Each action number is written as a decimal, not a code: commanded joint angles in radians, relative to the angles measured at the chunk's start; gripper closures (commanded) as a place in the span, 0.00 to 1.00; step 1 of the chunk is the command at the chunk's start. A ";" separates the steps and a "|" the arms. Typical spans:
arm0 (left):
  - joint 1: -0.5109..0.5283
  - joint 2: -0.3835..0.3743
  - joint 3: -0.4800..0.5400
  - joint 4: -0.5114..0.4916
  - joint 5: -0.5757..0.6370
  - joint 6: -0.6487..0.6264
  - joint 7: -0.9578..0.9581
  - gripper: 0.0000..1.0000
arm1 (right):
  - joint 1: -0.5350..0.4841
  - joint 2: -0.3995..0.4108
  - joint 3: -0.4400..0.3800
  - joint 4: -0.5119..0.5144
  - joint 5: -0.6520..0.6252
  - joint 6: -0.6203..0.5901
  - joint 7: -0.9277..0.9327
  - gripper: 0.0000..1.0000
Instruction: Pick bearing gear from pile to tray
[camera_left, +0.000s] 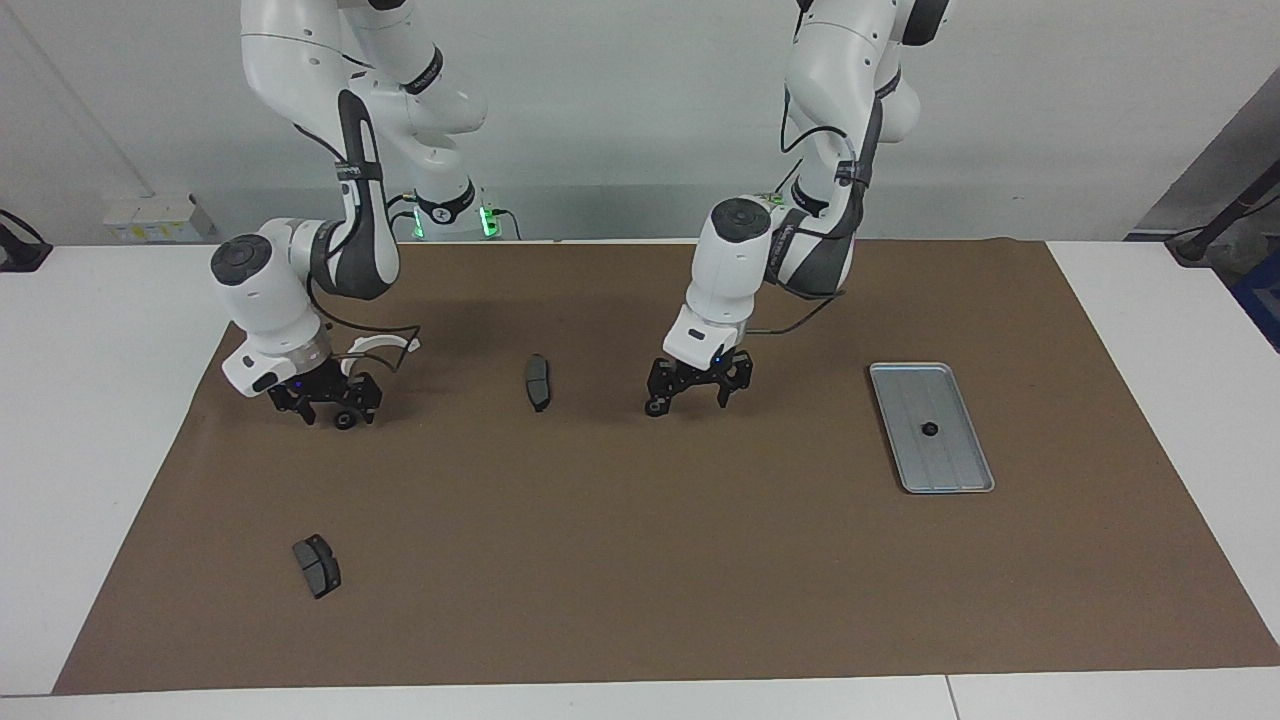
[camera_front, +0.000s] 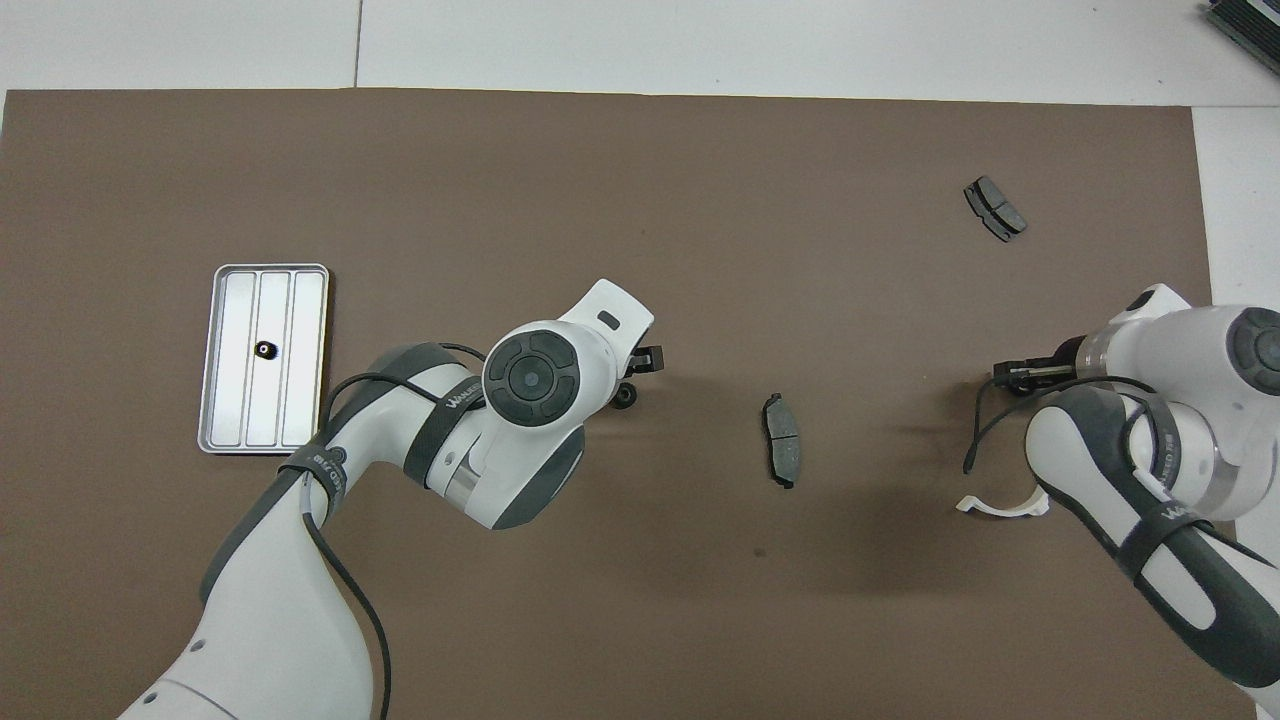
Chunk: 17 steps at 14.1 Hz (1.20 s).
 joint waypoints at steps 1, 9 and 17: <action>-0.037 0.016 0.018 -0.004 0.034 0.022 0.009 0.00 | -0.017 -0.004 0.013 -0.010 0.011 0.019 -0.026 0.50; -0.049 0.018 0.015 -0.021 0.048 0.018 0.089 0.14 | -0.016 -0.009 0.013 -0.031 0.011 0.020 -0.021 0.50; -0.048 0.030 0.013 -0.023 0.048 0.019 0.104 0.54 | -0.016 -0.010 0.014 -0.028 0.017 0.013 -0.015 1.00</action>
